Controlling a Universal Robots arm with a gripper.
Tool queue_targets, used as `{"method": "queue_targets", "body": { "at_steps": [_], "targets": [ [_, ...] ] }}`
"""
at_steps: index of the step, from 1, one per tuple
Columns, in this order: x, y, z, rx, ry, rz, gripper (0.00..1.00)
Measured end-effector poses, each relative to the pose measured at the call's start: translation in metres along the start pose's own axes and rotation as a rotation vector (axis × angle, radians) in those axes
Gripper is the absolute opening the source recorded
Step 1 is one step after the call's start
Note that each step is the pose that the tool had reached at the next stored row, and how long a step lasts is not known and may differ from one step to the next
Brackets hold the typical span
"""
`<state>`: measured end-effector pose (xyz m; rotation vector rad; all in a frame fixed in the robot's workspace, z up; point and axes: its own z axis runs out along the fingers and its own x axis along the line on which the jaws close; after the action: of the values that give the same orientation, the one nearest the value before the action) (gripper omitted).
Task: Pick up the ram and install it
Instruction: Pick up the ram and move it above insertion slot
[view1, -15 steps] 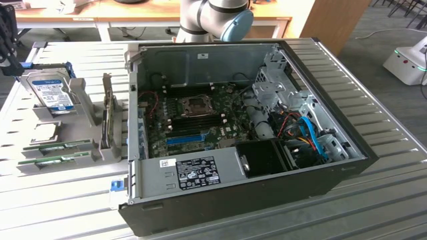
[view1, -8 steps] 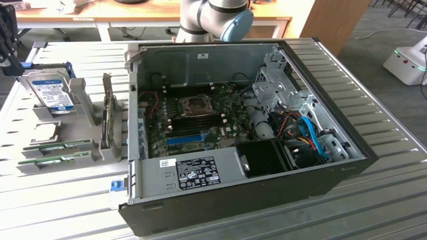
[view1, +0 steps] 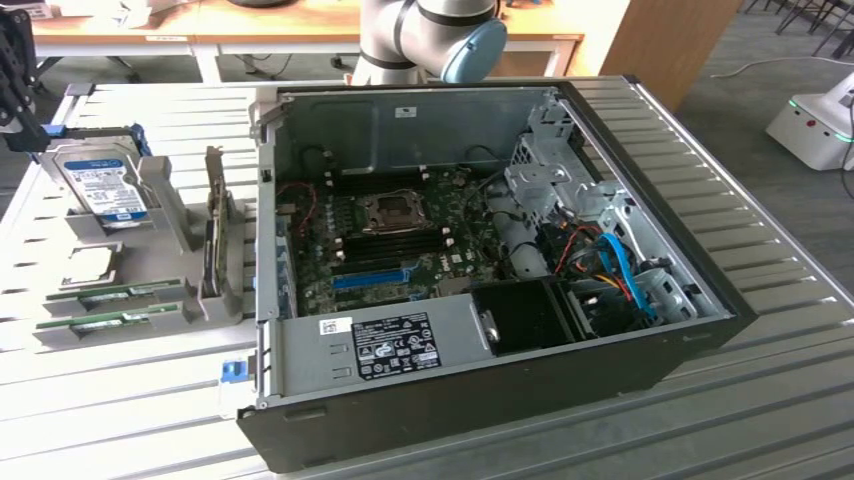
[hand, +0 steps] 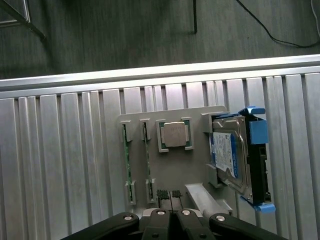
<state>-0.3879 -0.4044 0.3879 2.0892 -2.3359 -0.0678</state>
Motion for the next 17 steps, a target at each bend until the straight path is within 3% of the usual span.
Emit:
{"method": "queue_targets", "body": {
  "at_steps": [9, 17],
  "targets": [
    [0.0001, 0.0, 0.0002, -0.0017, 0.0028, -0.074, 0.11],
    [0.0001, -0.0001, 0.0009, -0.0018, 0.0029, -0.077, 0.11]
  ]
}}
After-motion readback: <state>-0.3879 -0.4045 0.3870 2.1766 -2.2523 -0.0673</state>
